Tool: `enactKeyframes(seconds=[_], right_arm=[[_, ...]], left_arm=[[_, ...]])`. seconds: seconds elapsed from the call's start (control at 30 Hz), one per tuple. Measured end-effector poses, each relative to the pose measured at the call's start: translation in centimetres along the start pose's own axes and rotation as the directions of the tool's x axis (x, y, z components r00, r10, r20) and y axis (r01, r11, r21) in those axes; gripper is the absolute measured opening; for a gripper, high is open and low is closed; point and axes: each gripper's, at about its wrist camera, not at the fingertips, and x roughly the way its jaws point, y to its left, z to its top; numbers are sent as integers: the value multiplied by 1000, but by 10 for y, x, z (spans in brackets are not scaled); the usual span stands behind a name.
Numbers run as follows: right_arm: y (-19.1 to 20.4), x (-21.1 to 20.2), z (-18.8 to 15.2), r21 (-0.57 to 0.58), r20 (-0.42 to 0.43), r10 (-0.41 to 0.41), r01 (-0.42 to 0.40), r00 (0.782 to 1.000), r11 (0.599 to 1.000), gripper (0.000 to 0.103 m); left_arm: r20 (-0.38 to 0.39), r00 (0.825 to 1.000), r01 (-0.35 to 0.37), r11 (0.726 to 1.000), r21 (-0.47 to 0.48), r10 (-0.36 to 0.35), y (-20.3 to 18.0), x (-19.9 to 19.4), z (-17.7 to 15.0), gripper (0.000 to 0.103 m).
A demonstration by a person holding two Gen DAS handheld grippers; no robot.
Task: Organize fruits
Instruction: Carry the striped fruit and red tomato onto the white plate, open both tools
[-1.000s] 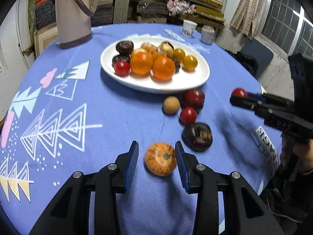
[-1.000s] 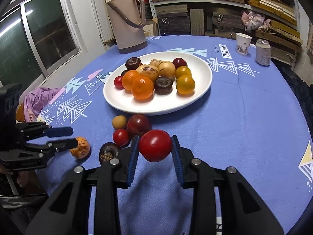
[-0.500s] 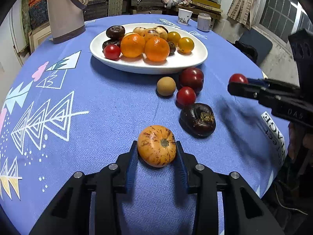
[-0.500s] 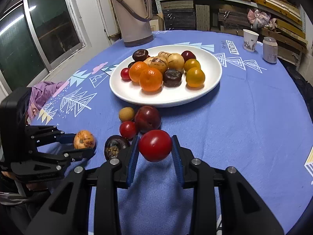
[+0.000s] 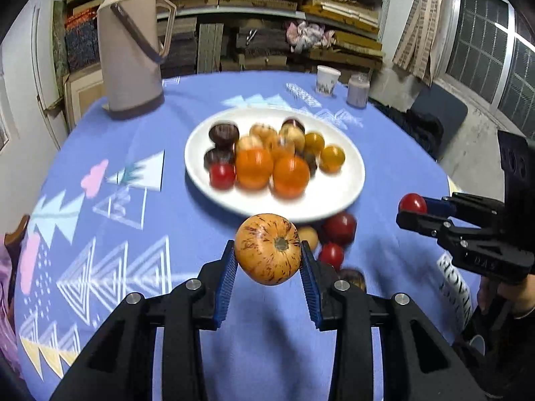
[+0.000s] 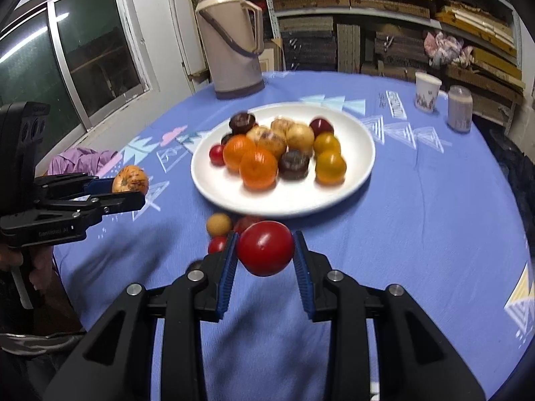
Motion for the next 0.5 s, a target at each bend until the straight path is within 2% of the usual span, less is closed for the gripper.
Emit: enactKeyframes(seconds=[0.23,0.5], right_arm=[[-6,10,36,-18,34,-9,10,999,1000,32],[-24,42,72,-1,35,-19,19,999,1000,32]], left_arm=[[18,1000,6,1000,-10,-6,2,15,36,37],[-9,1000,5,999,-47,-6,13,58,71,38]])
